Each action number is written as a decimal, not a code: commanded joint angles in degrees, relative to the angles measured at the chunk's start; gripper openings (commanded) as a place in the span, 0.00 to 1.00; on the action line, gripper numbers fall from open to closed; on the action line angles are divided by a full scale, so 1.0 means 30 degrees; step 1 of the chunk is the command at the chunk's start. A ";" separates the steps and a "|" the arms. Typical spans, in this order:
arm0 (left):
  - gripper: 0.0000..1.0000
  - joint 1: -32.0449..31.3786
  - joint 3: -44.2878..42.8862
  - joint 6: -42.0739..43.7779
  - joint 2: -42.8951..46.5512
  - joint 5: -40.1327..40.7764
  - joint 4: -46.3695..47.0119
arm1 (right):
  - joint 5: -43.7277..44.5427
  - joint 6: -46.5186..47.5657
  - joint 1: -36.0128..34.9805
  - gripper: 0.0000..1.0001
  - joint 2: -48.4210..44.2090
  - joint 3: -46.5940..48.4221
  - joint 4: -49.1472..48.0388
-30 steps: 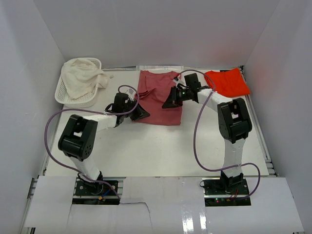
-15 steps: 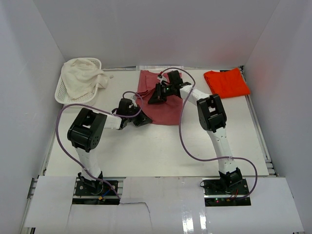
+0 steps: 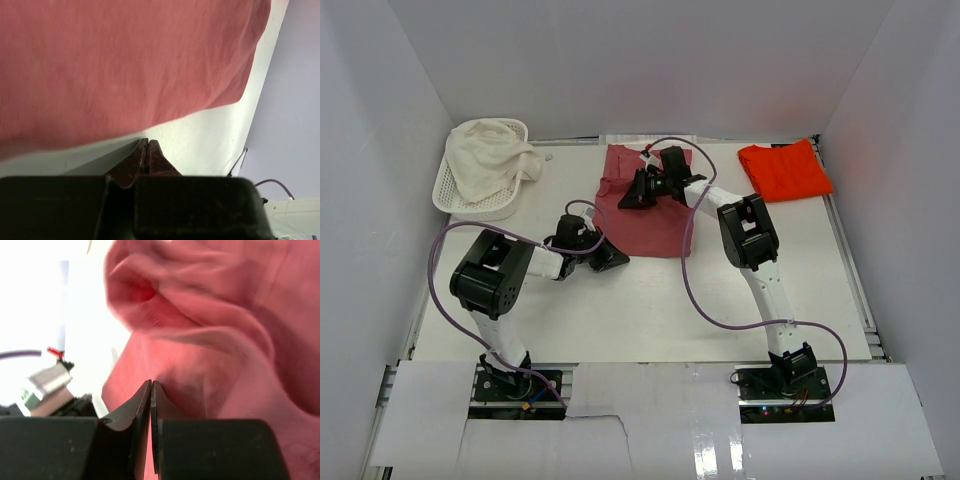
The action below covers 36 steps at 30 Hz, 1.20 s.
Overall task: Fold and stack the t-shirts
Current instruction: Fold the folded rectangular tshirt in 1/3 of the way
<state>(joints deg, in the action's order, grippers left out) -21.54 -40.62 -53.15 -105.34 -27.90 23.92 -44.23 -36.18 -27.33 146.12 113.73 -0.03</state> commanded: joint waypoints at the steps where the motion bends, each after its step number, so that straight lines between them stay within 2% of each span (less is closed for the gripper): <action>1: 0.00 -0.0203 0.1175 0.0313 0.0689 0.0364 -0.1470 | 0.0941 -0.0477 0.0087 0.08 0.0393 0.0174 -0.2683; 12: 0.00 -0.0876 0.2875 0.0370 0.1889 0.0570 -0.1499 | 0.3022 0.0020 0.0146 0.12 0.1829 0.1873 -0.4704; 15: 0.00 -0.0994 0.2993 0.0342 0.2504 0.0365 -0.1558 | 0.3609 0.0051 0.0262 0.13 0.1655 0.2109 -0.5319; 19: 0.00 -0.1315 0.2906 0.0400 0.3354 0.0481 -0.1938 | 0.2908 -0.0477 0.0351 0.14 0.0689 0.1525 -0.6607; 22: 0.00 -0.1404 0.2205 0.0839 0.3969 0.1213 -0.2874 | 0.2147 -0.0770 0.0351 0.14 -0.0803 -0.0200 -0.7955; 25: 0.00 -0.1404 0.0979 0.1598 0.4205 0.2061 -0.4015 | 0.1765 -0.0070 0.0351 0.14 -0.3113 -0.2018 -0.7989; 31: 0.04 -0.0500 -0.1809 0.2744 0.4234 0.3470 -0.6421 | 0.2261 0.3000 0.0468 0.14 -0.7451 -0.6959 -0.6700; 34: 0.07 0.0060 -0.2920 0.3094 0.4381 0.3848 -0.6421 | 0.2992 0.4612 0.0468 0.14 -0.9911 -0.9132 -0.5238; 36: 0.08 0.0293 -0.3566 0.3329 0.4119 0.4230 -0.6742 | 0.4075 0.5232 0.0468 0.14 -1.0502 -0.9696 -0.3161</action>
<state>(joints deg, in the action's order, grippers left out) -21.89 -48.25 -45.80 -95.24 -18.20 6.26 -35.68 -27.03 -26.22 117.75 87.57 -15.59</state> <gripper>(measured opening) 0.074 0.135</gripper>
